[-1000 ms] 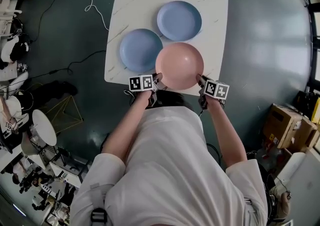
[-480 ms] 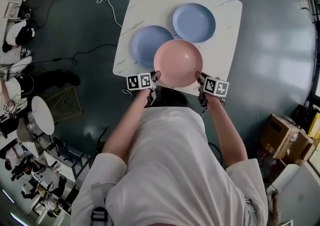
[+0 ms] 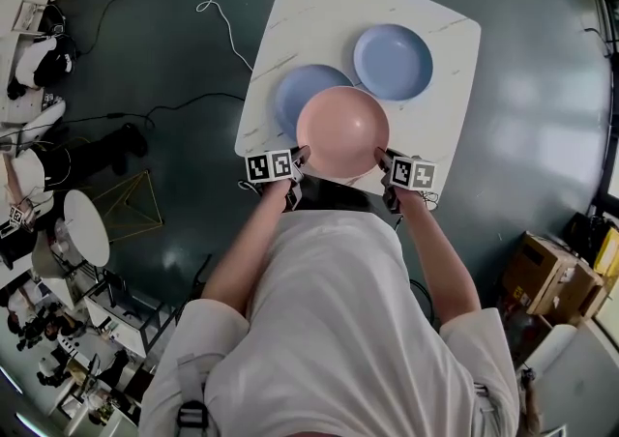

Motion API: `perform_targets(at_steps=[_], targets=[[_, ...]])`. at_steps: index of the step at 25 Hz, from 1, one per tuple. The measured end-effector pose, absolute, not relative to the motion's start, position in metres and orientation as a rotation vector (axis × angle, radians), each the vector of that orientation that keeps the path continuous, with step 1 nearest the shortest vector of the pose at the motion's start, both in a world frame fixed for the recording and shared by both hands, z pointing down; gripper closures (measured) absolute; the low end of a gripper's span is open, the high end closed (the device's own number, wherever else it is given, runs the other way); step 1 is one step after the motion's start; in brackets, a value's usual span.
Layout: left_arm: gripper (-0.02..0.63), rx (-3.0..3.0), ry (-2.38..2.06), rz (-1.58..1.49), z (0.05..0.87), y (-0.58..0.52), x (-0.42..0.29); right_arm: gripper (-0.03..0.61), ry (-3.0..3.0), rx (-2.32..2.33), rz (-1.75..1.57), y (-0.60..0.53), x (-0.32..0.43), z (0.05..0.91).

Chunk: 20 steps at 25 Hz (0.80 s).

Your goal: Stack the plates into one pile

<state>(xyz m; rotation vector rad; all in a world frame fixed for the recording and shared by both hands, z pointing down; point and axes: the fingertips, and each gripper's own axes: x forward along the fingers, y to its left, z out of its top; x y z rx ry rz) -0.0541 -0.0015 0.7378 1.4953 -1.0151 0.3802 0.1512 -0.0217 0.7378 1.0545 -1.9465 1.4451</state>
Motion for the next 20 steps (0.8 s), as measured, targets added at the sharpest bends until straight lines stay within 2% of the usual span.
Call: perform_targets(at_steps=[20], targets=[[0.552,1.462,-0.988,0.485,0.761,-0.041,-0.122,0.497,-1.859,0.960,1.464,-0.060,0.081,0.764]])
